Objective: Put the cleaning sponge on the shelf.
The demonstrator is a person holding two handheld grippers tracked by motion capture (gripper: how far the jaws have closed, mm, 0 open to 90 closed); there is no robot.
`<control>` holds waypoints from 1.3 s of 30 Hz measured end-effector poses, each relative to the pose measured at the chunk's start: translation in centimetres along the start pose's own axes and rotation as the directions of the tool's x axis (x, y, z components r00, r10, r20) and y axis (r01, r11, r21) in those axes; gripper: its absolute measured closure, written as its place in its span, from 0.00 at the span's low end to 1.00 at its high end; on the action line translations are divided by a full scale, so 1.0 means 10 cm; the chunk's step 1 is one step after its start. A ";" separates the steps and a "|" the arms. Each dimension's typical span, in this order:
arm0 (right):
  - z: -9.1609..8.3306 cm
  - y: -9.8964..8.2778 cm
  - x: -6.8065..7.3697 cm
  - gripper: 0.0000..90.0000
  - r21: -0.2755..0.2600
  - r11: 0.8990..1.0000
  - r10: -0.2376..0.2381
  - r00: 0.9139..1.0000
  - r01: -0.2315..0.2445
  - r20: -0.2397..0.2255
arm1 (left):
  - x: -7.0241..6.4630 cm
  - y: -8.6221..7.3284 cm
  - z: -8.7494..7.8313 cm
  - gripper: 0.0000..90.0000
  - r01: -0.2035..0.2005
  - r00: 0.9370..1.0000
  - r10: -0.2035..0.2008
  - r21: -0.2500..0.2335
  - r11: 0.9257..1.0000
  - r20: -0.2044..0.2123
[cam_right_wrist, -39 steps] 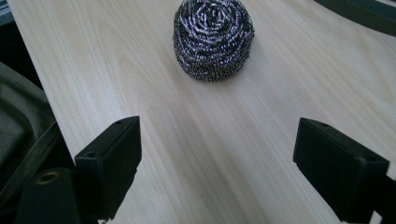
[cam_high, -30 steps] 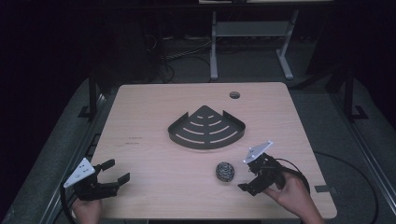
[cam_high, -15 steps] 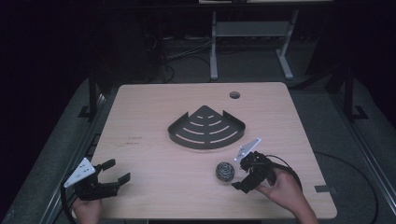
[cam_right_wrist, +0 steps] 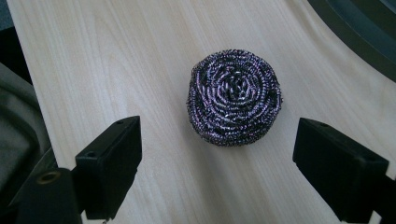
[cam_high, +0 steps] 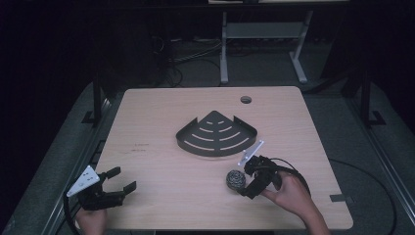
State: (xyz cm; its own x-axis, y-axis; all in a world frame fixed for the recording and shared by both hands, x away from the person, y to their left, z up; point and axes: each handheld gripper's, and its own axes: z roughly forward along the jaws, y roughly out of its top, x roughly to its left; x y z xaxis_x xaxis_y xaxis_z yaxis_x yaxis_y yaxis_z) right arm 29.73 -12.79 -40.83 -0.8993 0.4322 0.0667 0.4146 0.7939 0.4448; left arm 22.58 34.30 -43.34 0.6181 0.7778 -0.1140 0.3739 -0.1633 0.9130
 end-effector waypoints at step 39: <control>0.37 0.25 -0.16 0.17 0.120 0.992 0.034 0.998 -0.028 -0.049 | 0.01 0.00 -0.01 0.15 0.009 1.000 -0.009 -0.006 1.000 0.001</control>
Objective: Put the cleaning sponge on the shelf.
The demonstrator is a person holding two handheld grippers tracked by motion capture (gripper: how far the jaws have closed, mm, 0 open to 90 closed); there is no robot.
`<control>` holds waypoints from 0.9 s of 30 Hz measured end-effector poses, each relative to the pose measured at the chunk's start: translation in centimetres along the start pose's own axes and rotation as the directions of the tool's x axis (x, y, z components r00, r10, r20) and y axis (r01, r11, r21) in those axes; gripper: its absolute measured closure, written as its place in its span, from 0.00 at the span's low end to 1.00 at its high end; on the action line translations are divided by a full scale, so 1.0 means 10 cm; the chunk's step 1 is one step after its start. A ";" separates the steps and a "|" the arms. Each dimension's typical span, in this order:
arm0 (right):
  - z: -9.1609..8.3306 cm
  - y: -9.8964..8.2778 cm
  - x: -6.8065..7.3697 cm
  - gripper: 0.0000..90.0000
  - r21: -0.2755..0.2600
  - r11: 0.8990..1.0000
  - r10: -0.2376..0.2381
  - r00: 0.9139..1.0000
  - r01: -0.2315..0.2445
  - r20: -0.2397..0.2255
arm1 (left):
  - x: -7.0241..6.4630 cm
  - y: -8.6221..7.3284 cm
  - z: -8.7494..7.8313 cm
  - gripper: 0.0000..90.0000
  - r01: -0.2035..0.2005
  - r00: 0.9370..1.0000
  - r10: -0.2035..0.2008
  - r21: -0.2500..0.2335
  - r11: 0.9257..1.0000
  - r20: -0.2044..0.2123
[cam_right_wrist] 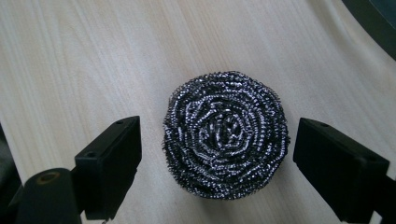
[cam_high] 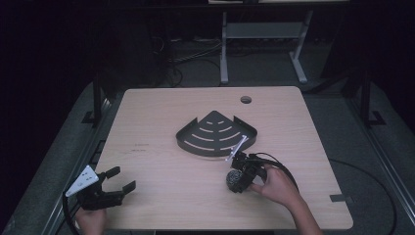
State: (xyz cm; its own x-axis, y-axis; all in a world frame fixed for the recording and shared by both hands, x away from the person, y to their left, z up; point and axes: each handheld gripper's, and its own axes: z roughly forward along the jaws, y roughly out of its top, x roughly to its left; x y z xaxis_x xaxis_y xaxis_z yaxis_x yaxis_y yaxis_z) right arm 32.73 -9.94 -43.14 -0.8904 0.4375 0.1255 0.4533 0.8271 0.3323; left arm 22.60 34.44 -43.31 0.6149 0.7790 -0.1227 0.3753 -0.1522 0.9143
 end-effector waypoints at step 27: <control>0.10 0.02 0.00 0.27 0.048 0.999 -0.015 1.000 0.014 0.024 | 0.01 0.00 0.00 0.15 0.000 1.000 0.001 -0.002 1.000 0.002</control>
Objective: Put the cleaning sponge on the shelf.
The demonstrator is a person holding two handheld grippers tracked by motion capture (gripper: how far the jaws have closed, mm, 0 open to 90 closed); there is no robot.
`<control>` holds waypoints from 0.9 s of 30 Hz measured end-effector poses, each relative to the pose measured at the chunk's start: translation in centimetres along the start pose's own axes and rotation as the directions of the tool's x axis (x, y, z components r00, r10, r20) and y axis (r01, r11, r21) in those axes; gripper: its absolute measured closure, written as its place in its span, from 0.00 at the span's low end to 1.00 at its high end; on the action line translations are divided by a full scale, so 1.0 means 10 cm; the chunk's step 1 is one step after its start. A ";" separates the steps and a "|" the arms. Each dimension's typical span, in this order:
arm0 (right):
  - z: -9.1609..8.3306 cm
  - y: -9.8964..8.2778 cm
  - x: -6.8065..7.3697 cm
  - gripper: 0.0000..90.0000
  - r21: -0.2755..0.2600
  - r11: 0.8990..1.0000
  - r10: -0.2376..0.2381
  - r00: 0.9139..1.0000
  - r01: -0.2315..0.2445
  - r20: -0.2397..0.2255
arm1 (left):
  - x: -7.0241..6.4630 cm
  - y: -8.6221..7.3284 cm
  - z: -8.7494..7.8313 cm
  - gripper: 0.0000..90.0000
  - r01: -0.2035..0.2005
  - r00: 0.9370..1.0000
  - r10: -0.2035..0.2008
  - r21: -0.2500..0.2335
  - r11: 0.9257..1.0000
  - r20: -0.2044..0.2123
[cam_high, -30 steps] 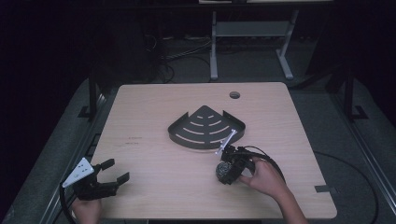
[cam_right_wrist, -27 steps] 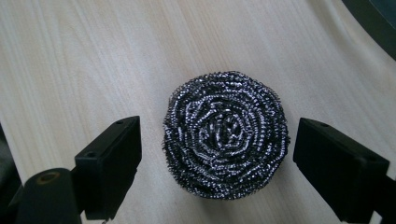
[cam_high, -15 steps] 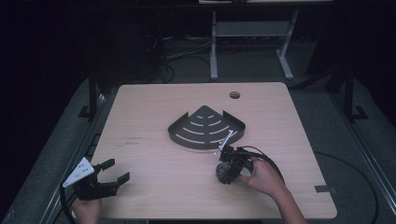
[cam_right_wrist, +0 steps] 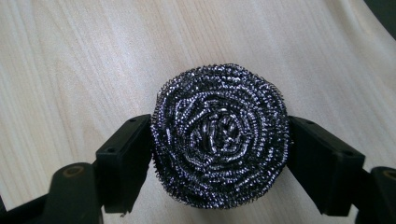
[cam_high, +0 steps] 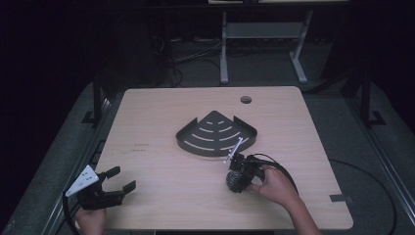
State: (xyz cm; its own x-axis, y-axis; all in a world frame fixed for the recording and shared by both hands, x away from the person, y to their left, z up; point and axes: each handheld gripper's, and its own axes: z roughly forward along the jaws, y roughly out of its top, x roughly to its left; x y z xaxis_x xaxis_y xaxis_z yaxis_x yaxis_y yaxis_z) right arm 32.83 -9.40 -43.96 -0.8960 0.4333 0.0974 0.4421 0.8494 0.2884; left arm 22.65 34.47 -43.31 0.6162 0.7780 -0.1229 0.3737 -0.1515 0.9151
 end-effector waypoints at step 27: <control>-0.01 -0.01 0.01 0.36 0.003 1.000 -0.009 1.000 0.009 0.019 | 0.00 0.00 0.00 0.15 0.000 1.000 0.000 -0.001 1.000 0.000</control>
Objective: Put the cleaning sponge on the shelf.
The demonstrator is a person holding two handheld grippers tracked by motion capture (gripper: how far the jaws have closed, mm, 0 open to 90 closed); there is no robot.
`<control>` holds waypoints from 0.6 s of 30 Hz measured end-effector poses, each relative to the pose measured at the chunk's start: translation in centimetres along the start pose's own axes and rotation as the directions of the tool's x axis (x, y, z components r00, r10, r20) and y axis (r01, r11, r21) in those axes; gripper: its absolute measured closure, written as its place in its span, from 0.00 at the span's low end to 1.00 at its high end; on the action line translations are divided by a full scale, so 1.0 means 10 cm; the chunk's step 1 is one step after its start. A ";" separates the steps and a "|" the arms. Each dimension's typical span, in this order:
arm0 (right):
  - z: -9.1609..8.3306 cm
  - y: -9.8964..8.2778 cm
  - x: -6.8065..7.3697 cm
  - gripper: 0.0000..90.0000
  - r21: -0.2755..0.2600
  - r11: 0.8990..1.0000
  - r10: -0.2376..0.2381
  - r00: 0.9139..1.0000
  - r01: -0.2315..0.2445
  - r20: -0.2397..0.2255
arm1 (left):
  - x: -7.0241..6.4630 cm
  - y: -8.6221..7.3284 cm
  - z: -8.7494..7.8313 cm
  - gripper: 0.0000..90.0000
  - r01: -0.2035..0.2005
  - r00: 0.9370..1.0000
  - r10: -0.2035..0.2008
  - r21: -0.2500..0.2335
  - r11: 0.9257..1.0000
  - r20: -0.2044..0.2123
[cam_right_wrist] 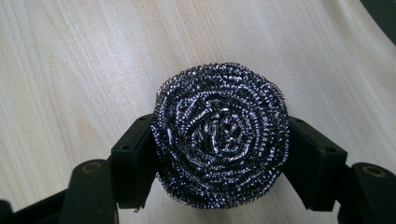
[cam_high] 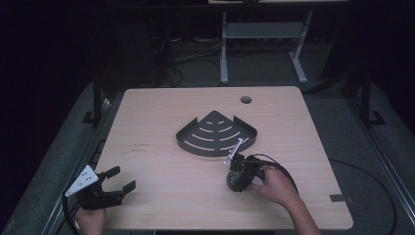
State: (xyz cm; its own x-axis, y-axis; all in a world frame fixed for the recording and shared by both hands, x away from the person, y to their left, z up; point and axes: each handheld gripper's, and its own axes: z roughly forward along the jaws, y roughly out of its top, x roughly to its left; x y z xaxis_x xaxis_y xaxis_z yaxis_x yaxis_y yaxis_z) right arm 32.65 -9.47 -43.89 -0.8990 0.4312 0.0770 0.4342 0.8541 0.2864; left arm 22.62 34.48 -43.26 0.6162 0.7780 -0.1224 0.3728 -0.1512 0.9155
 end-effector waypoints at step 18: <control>-0.24 0.11 0.04 0.36 -0.020 0.999 -0.032 0.999 0.033 0.040 | 0.00 0.00 0.00 0.15 -0.001 1.000 0.001 -0.006 1.000 0.002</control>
State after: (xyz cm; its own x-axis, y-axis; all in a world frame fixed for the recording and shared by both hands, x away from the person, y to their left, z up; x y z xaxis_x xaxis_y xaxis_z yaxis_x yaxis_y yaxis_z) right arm 32.62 -9.08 -41.23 -0.9093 0.4151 0.0292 0.4033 0.8618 0.3076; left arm 22.60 34.45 -43.22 0.6183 0.7765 -0.1220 0.3679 -0.1488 0.9179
